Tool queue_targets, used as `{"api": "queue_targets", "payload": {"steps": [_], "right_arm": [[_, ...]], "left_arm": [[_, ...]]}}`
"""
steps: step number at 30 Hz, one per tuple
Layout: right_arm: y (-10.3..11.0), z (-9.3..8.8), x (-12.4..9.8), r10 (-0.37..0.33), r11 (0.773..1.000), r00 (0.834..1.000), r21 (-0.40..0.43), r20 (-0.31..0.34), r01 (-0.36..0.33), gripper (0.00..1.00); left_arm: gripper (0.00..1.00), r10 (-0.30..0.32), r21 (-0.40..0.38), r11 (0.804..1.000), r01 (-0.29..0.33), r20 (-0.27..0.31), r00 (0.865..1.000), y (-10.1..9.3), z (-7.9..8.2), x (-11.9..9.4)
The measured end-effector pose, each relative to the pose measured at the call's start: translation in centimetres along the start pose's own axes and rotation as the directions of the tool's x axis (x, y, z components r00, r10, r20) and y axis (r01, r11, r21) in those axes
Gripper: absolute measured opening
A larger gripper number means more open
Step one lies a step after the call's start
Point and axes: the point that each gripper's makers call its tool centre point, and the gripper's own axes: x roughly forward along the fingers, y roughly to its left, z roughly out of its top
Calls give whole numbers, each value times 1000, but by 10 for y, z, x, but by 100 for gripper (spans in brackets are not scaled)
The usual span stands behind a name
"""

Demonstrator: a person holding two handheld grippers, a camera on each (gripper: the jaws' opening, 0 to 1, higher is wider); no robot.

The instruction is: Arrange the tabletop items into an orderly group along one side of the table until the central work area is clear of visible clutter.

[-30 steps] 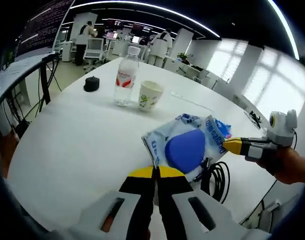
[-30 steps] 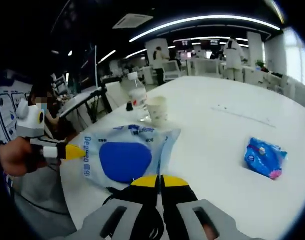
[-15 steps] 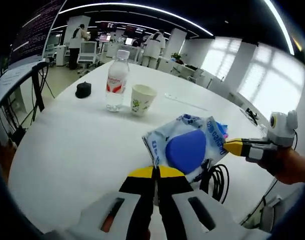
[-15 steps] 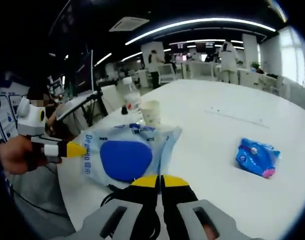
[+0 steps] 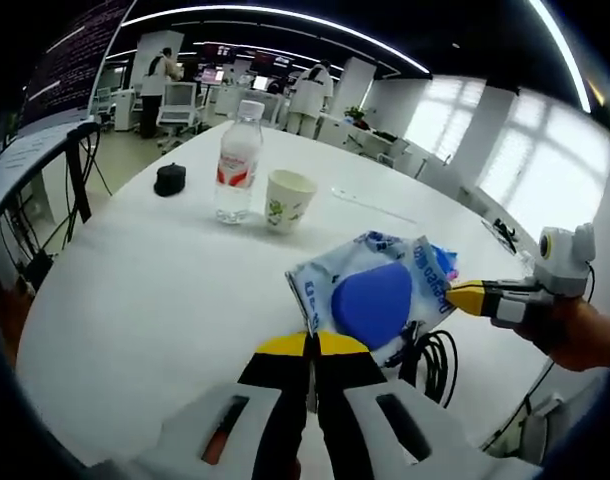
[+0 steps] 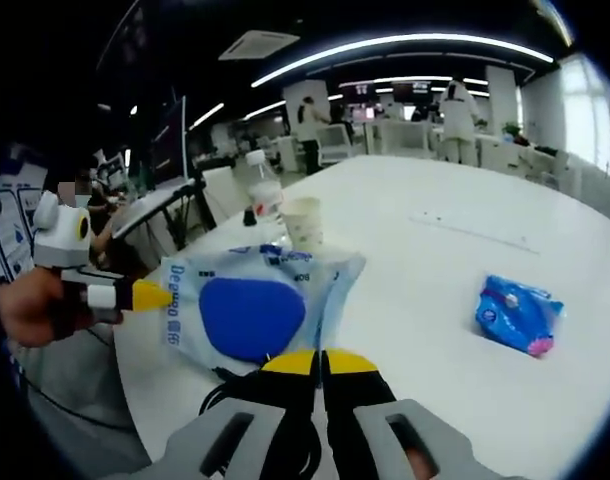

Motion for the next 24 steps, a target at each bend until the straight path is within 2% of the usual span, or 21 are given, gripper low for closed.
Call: {"api": "queue_targets", "payload": {"steps": [16,24], "right_arm": [[-1,1,-5,-8,1000,1000,5,3,8,0],[-10,1,-7,-32,999,999,19,6,32,0]], "left_arm": [[0,-10,1,1000,10,1,1000,-5,1,-1],[0,-27,12,1000,27,-6,1000,-12,8,8]]}}
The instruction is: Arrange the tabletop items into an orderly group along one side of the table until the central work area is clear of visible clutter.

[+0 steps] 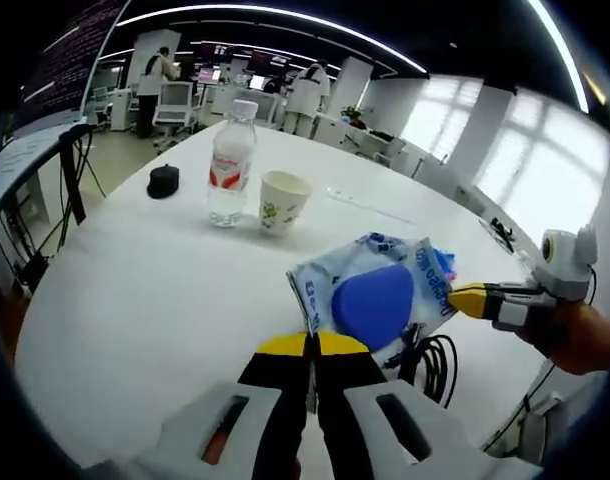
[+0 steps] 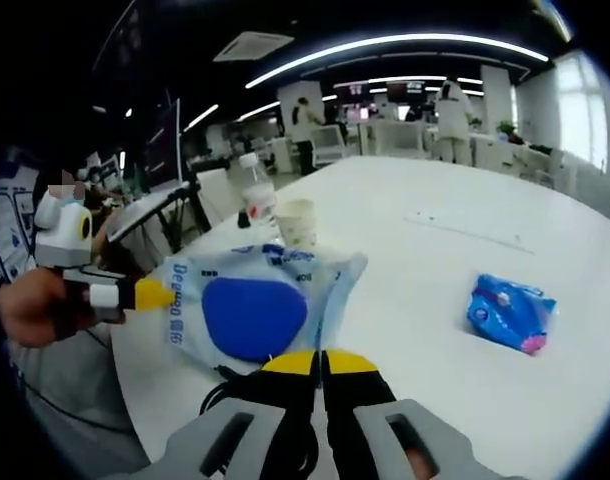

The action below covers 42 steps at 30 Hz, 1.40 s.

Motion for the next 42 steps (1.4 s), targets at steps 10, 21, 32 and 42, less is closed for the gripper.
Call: {"api": "queue_targets", "payload": {"steps": [10,21,32,42], "right_arm": [[-15,-3,-7,-44,999,999,17,5,44,0],[-27,-15,-17,-92,994,995,55,-24,93,0],[-38,-39,-11,-126,982,987,130,-97,138,0],[-41,-46,-4,-136,971,981,179,-136,159,0]], "left_arm": [[0,-33,21,999,33,-12,999,-8,9,18],[0,-73,22,997,73,-16,997,-20,14,40],[0,-102,23,994,104,-72,992,-18,6,68],[0,-95,41,994,102,-142,985,-3,-9,79]]}}
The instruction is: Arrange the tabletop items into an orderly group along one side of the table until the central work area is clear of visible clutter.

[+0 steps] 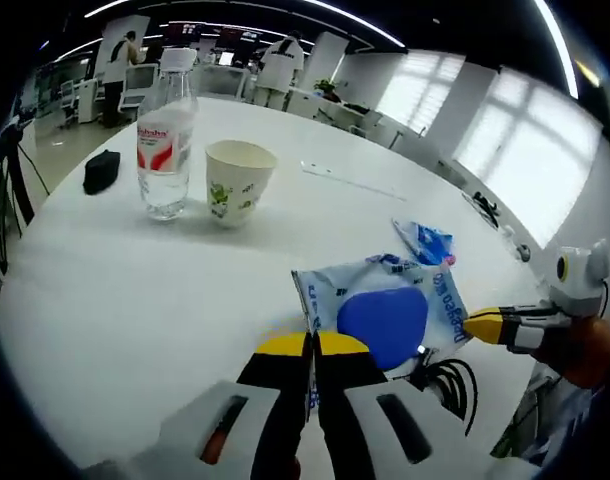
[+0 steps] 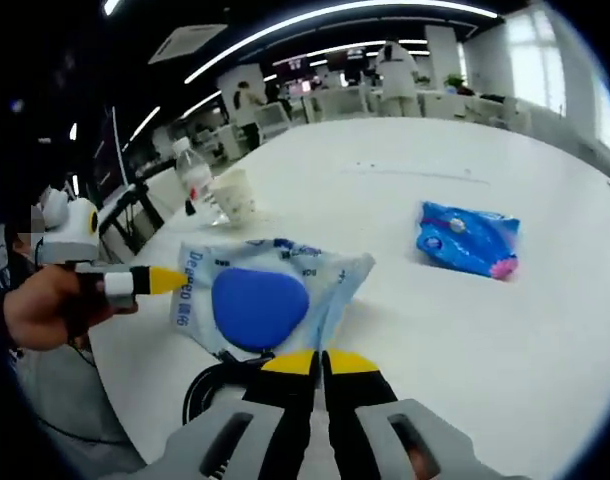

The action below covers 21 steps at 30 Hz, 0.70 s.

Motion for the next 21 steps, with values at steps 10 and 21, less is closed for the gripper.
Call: {"api": "queue_targets", "payload": {"steps": [10,21], "right_arm": [[-4,-10,6,18,999,999,32,-48,-16,9],[6,-5,7,73,992,997,102,-25,-70,19]], "left_arm": [[9,-4,-37,999,3,-15,1000,15,-17,-9],[18,-35,-79,996,33,-18,999,19,-32,-34]]}}
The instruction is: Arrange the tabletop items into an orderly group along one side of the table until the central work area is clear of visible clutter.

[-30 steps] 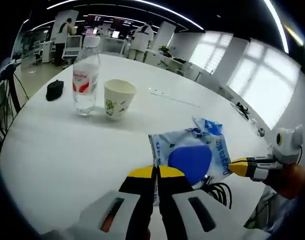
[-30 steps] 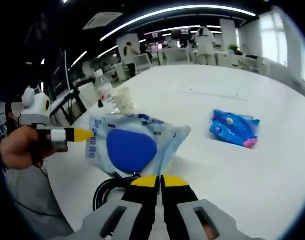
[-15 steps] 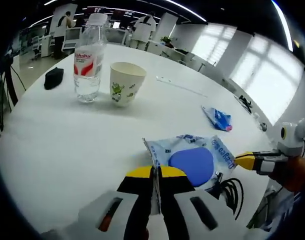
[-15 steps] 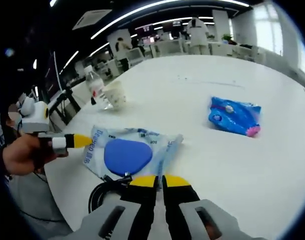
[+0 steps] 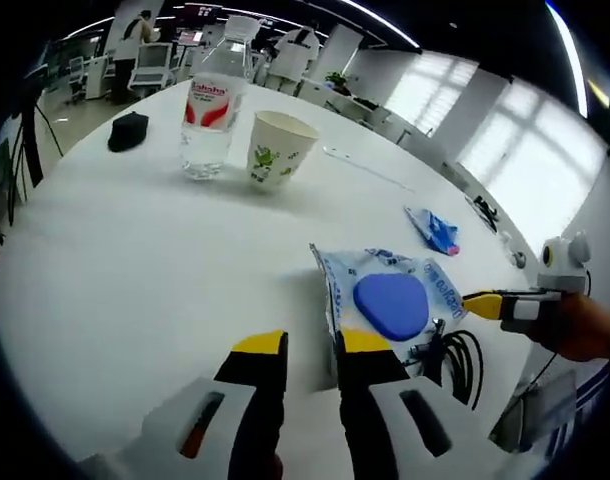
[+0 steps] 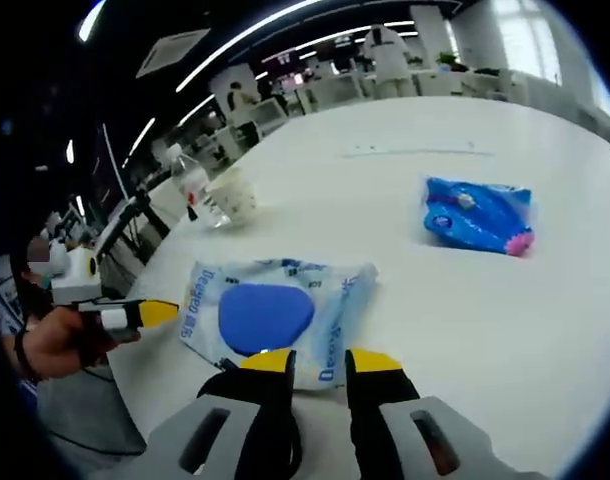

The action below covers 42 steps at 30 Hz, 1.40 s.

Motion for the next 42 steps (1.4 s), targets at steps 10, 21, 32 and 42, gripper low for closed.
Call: {"api": "queue_targets", "payload": {"steps": [10,21,32,42], "right_arm": [[6,3,3,19,1000,1000,-1,-11,-19,23],[-13,-2,18,-35,999,998,15,-49,36,0],[-8,45,20,2,992,994,-126,111,12,0],[-4,74,3,15,985,979,-173,203,21,0]], "left_arm": [[21,-32,-12,999,32,-11,999,-13,-14,-9],[0,-32,13,999,33,-42,999,-18,-17,6],[0,-25,76,997,20,73,997,-15,26,20],[0,-37,95,995,23,149,988,-28,54,12]]}}
